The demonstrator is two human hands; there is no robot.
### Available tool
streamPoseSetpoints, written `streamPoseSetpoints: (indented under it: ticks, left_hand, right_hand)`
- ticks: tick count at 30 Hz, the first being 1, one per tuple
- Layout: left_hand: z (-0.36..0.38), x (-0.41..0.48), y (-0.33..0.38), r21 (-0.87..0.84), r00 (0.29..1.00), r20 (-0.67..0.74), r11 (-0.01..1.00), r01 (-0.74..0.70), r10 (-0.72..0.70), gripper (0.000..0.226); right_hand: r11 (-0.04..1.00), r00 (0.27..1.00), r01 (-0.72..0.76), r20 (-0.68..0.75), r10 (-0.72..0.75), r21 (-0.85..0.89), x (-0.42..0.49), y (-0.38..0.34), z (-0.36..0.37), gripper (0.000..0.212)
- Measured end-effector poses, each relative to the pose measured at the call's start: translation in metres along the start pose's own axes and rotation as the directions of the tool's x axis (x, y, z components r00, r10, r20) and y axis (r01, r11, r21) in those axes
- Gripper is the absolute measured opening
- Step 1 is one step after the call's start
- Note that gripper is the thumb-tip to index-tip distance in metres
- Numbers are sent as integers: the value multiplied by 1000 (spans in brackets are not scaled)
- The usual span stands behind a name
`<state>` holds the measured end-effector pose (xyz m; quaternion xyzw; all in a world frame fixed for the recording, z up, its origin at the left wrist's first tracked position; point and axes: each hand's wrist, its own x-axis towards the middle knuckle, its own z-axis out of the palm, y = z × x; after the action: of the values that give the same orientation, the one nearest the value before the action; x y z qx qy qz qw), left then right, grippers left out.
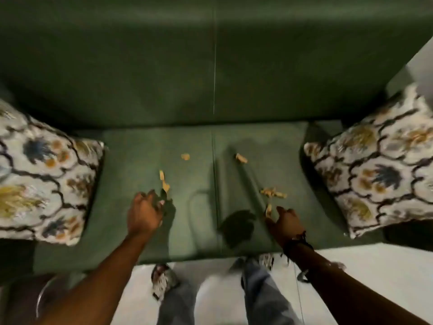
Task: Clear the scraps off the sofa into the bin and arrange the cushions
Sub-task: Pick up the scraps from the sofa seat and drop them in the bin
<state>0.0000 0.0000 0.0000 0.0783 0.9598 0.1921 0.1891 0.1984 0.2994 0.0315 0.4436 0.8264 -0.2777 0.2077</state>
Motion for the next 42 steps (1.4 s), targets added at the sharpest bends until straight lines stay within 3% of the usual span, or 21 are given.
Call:
streamPoseSetpoints:
  ticks: [4, 7, 11, 16, 20, 23, 25, 28, 31, 34, 39, 42]
  left_hand:
    - [70, 16, -47, -40, 982, -22, 982, 184, -185, 36]
    - [109, 10, -58, -164, 978, -69, 969, 184, -198, 40]
    - [119, 10, -58, -243, 942, -155, 936, 255, -297, 36]
    - [110, 4, -48, -346, 912, -128, 879, 328, -390, 28]
    - [102, 16, -36, -467, 893, -205, 842, 271, -400, 25]
    - [92, 34, -34, -589, 877, -245, 782, 204, -414, 24]
    - [83, 37, -41, -609, 859, -265, 767, 204, -439, 24]
    - [76, 19, -64, -521, 899, -251, 833, 188, -360, 27]
    - [83, -11, -92, -286, 979, -9, 939, 192, -203, 43]
    - [90, -21, -102, -135, 980, 166, 981, 136, -113, 38]
    - [91, 3, -83, -6, 997, 68, 1000, 30, -30, 18]
    - [88, 31, -58, -186, 997, -78, 983, -3, -12, 9]
  right_hand:
    - [985, 993, -81, -70, 93, 152, 55, 18, 58, 40]
    - [990, 985, -73, -147, 90, 119, 82, 25, 87, 35]
    - [995, 976, -26, -214, 45, 92, 99, 25, 97, 22]
    - [987, 965, 68, -262, -29, 144, 93, 27, 77, 24]
    - [968, 920, 251, -311, -239, -3, 111, 30, 53, 18]
    - [918, 883, 328, -273, -381, -220, 130, 34, 45, 15]
    - [935, 907, 285, -257, -334, -211, 139, 34, 44, 25]
    - [968, 953, 234, -178, -246, -87, 145, 31, 49, 27]
    - [899, 895, 395, -142, -423, -188, 145, 34, 55, 26]
    - [881, 868, 435, -171, -466, -187, 134, 32, 59, 33]
    - [901, 885, 410, -178, -430, -140, 123, 13, 71, 21]
    - [895, 868, 446, -239, -435, -8, 119, -4, 86, 21]
